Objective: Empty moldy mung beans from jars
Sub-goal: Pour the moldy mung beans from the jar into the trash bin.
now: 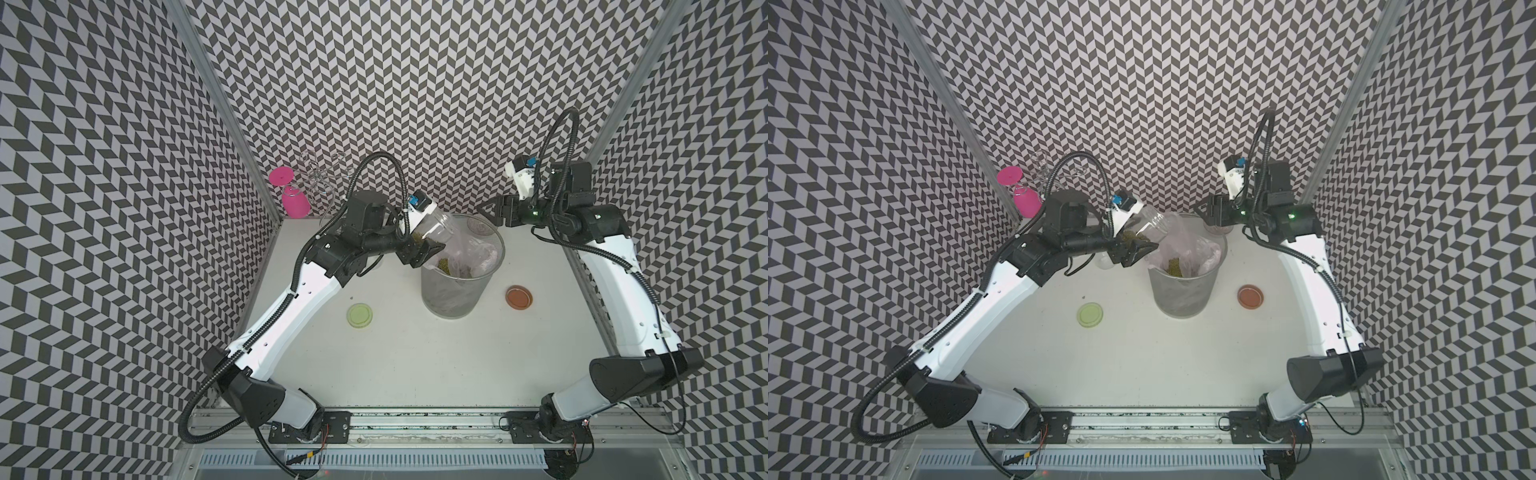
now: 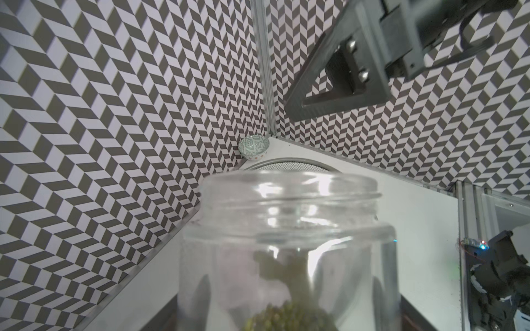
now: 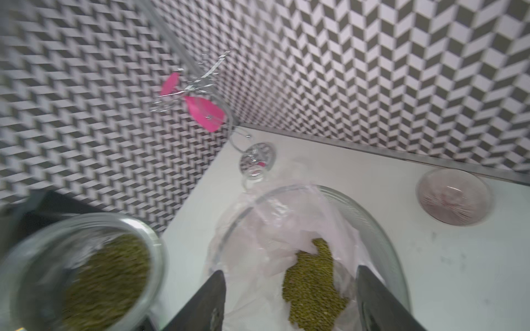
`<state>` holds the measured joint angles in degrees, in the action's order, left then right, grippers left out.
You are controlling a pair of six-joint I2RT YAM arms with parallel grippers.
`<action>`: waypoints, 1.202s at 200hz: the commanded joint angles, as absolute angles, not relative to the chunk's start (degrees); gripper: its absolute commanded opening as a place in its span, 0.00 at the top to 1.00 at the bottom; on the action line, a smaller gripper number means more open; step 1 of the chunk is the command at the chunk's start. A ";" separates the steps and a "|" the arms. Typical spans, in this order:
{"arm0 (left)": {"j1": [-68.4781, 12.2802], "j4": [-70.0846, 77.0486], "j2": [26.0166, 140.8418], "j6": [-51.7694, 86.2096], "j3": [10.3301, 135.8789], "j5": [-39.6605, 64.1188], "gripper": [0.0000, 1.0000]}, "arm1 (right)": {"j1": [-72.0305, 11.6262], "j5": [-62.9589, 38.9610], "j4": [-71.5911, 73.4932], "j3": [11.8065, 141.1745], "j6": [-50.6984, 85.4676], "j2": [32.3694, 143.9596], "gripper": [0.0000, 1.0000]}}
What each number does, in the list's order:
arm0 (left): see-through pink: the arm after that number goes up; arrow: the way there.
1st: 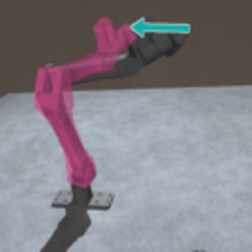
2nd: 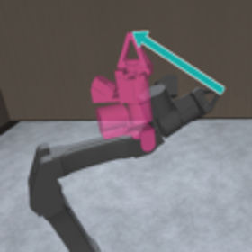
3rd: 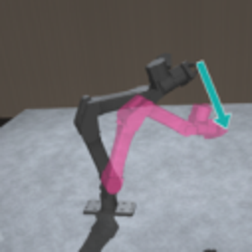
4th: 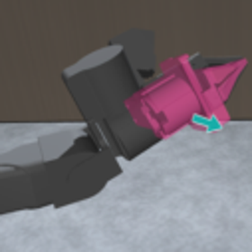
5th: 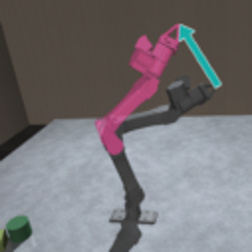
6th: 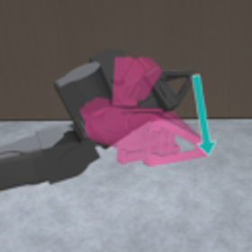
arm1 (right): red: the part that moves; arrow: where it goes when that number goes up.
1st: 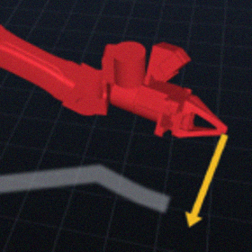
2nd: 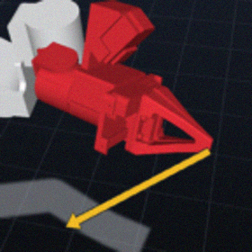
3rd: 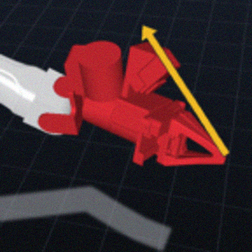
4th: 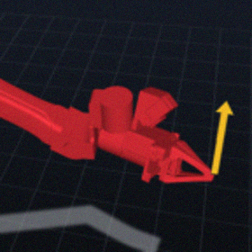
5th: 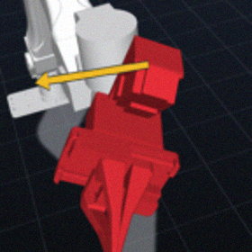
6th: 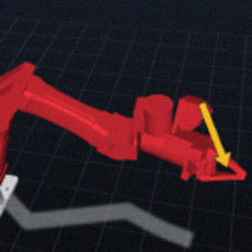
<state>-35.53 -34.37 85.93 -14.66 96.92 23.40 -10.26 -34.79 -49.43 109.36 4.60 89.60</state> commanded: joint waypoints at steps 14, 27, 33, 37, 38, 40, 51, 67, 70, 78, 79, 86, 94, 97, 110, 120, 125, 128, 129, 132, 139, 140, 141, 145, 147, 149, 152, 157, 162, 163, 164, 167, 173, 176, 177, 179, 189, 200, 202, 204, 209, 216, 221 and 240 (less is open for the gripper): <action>-36.69 -40.22 89.58 -20.40 104.22 23.37 0.92 | -11.76 -54.05 -39.53 106.77 4.67 88.66 0.32; -37.00 -41.53 90.95 -21.28 105.60 23.36 0.92 | -13.06 -55.75 -39.65 106.76 3.94 88.78 0.34; -37.22 -41.90 91.40 -21.67 106.26 23.11 0.93 | -13.68 -55.98 -40.17 106.79 3.72 89.08 0.35; -37.24 -41.96 91.57 -21.67 106.42 22.87 0.93 | -13.96 -55.99 -40.71 106.91 3.39 89.32 0.35; -37.25 -41.94 91.62 -21.69 106.47 22.86 0.93 | -14.10 -55.99 -40.83 106.94 3.32 89.40 0.35; -37.26 -41.93 91.66 -21.68 106.47 22.77 0.93 | -14.18 -55.99 -41.12 107.00 3.14 89.56 0.36; -37.35 -41.49 91.61 -21.88 106.48 23.01 0.93 | -14.85 -55.82 -42.34 106.90 2.49 90.13 0.38; -37.43 -41.55 91.87 -22.47 106.98 24.05 0.93 | -15.43 -56.10 -43.06 106.06 1.61 90.82 0.44; -37.44 -41.64 92.03 -22.57 107.06 24.14 0.93 | -15.46 -56.31 -43.25 105.86 1.39 90.87 0.45; -37.57 -42.02 92.31 -22.94 107.51 24.38 0.93 | -15.67 -57.17 -43.09 105.14 1.12 91.03 0.47; -37.55 -42.10 92.34 -22.98 107.55 24.36 0.93 | -15.65 -57.28 -43.04 105.04 1.13 91.04 0.47; -37.53 -42.50 92.68 -23.26 107.95 24.27 0.93 | -15.80 -57.97 -42.84 104.41 1.05 90.84 0.49; -37.62 -42.99 93.13 -23.53 108.42 24.15 0.93 | -16.12 -58.28 -42.98 103.83 0.76 90.74 0.50; -37.62 -43.11 93.28 -23.65 108.43 24.06 0.93 | -16.19 -58.20 -43.29 103.68 0.60 90.72 0.51; -37.57 -43.11 93.43 -23.91 108.58 23.67 0.93 | -16.27 -57.39 -44.10 103.00 0.02 90.45 0.52; -37.62 -42.86 93.20 -23.98 108.63 23.69 0.93 | -16.26 -56.37 -44.71 102.47 -0.53 90.29 0.52; -37.60 -42.63 93.11 -23.91 108.54 23.86 0.93 | -16.26 -56.44 -44.82 102.07 -0.64 90.21 0.52; -37.62 -42.51 93.08 -23.97 108.46 24.08 0.93 | -16.27 -56.64 -44.68 101.86 -0.72 90.18 0.52; -37.62 -42.48 92.99 -24.03 108.46 24.12 0.93 | -16.27 -56.66 -44.66 101.82 -0.75 90.22 0.53; -37.62 -42.30 92.94 -24.00 108.46 24.36 0.93 | -16.30 -56.98 -44.58 101.64 -0.78 90.19 0.53; -37.62 -42.23 92.86 -24.08 108.46 25.05 0.93 | -16.26 -58.22 -44.14 101.06 -0.67 90.32 0.54; -37.66 -42.25 92.92 -24.13 108.55 25.18 0.93 | -16.26 -58.47 -44.04 101.02 -0.64 90.34 0.55; -37.64 -42.26 92.91 -24.15 108.55 25.25 0.93 | -16.26 -58.68 -43.91 101.01 -0.63 90.30 0.55; -37.74 -42.27 93.00 -24.29 108.69 25.58 0.93 | -16.26 -59.54 -43.62 100.70 -0.56 90.27 0.57; -37.78 -42.28 93.04 -24.42 108.69 25.84 0.93 | -16.33 -59.86 -43.47 100.59 -0.56 90.33 0.59; -37.81 -42.25 93.11 -24.47 108.76 25.97 0.93 | -16.39 -60.16 -43.32 100.47 -0.53 90.30 0.60; -37.91 -42.34 93.15 -24.59 108.78 26.13 0.93 | -16.44 -60.54 -43.21 100.36 -0.51 90.27 0.62; -37.96 -42.42 93.22 -24.82 108.88 26.47 0.93 | -16.60 -60.94 -43.13 100.20 -0.57 90.31 0.65; -37.97 -42.53 93.44 -25.04 109.05 26.59 0.92 | -16.77 -61.27 -43.21 100.03 -0.75 90.31 0.67; -37.97 -42.58 93.48 -25.09 109.06 26.61 0.93 | -16.87 -61.35 -43.18 100.03 -0.77 90.28 0.68; -37.97 -42.60 93.50 -25.11 109.02 26.75 0.93 | -16.92 -61.35 -43.21 100.02 -0.83 90.32 0.68; -37.97 -42.63 93.51 -25.21 109.10 26.94 0.93 | -16.97 -61.61 -43.33 99.95 -0.89 90.33 0.69; -37.97 -42.60 93.60 -25.43 109.04 27.30 0.93 | -17.02 -62.01 -43.54 99.87 -1.17 90.28 0.72; -37.97 -42.62 93.60 -25.47 109.07 27.37 0.93 | -16.97 -62.27 -43.65 99.82 -1.32 90.33 0.73; -37.97 -42.58 93.60 -25.48 109.03 27.40 0.93 | -17.01 -62.38 -43.67 99.83 -1.36 90.30 0.73; -37.97 -42.48 93.63 -25.55 108.97 27.48 0.93 | -17.02 -62.57 -43.61 99.62 -1.40 90.21 0.74; -37.97 -42.13 93.68 -25.78 108.75 27.51 0.93 | -16.97 -63.29 -43.51 99.33 -1.62 90.00 0.78; -37.97 -41.87 93.86 -26.14 108.74 27.51 0.93 | -16.97 -64.00 -43.48 98.97 -1.67 89.83 0.80; -37.97 -41.78 93.87 -26.22 108.77 27.51 0.93 | -17.03 -64.19 -43.56 98.90 -1.76 89.78 0.80; -37.97 -41.82 93.91 -26.33 108.78 27.51 0.93 | -16.98 -64.41 -43.59 98.88 -1.76 89.75 0.81; -37.97 -41.75 94.03 -26.61 108.82 27.43 0.93 | -16.96 -64.95 -43.59 98.80 -1.95 89.78 0.82; -37.97 -41.87 94.26 -26.95 108.96 27.35 0.93 | -16.99 -65.46 -43.45 98.58 -1.89 89.61 0.83; -37.97 -42.02 94.50 -27.20 109.22 27.33 0.93 | -16.99 -65.89 -43.41 98.41 -1.86 89.57 0.83; -37.97 -42.45 95.12 -28.02 109.94 27.09 0.93 | -16.99 -66.72 -43.29 97.65 -2.10 89.29 0.87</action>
<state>-37.12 -46.50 95.07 -26.15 105.82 24.25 -16.58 -65.63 -44.69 98.98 -0.19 90.32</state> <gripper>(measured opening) 0.843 0.149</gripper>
